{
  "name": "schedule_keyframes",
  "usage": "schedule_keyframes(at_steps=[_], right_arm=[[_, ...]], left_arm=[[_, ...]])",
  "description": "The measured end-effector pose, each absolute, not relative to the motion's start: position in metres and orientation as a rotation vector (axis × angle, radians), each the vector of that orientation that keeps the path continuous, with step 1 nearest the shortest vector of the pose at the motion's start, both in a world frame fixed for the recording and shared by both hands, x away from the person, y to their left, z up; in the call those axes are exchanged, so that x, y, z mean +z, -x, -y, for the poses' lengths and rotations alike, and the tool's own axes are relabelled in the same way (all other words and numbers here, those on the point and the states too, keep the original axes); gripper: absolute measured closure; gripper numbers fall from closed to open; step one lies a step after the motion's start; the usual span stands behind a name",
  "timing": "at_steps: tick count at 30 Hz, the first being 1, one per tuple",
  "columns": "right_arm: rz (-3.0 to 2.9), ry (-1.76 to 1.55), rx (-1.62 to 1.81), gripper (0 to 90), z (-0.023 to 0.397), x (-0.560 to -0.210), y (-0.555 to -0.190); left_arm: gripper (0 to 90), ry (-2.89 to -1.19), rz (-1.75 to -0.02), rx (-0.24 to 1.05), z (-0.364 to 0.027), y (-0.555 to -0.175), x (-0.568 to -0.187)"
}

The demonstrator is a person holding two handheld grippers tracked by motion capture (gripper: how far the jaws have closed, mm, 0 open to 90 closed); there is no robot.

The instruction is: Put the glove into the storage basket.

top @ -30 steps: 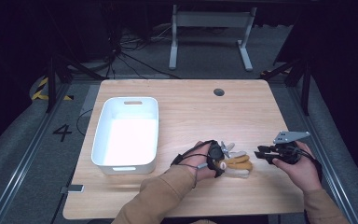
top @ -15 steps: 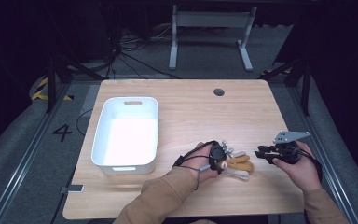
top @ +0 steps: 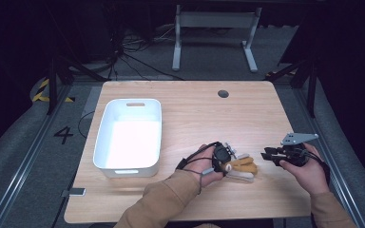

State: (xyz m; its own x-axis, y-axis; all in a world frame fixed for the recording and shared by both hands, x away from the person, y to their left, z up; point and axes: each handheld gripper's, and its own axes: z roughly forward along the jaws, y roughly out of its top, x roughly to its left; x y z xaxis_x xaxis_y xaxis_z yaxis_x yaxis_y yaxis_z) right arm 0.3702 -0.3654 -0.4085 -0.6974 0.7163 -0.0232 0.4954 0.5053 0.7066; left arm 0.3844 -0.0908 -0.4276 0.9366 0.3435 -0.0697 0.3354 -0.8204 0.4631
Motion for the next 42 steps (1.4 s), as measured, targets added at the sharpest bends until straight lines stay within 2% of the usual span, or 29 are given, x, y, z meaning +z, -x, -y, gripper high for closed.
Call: schedule_keyframes(at_steps=[5,15,42], right_arm=[[-2.435,-1.019,1.001,69.0,0.366,-0.408,-0.371],[-2.430,-1.025,1.014,68.1,0.364,-0.408,-0.375],[-2.468,-1.003,1.044,67.8,0.348,-0.410,-0.397]], left_arm=[[65.1,-2.530,-0.554,-0.010,0.082,-0.386,-0.416],[65.0,-2.429,-0.677,0.034,0.056,-0.388,-0.388],[64.4,-2.340,-0.950,0.035,-0.011,-0.394,-0.335]])
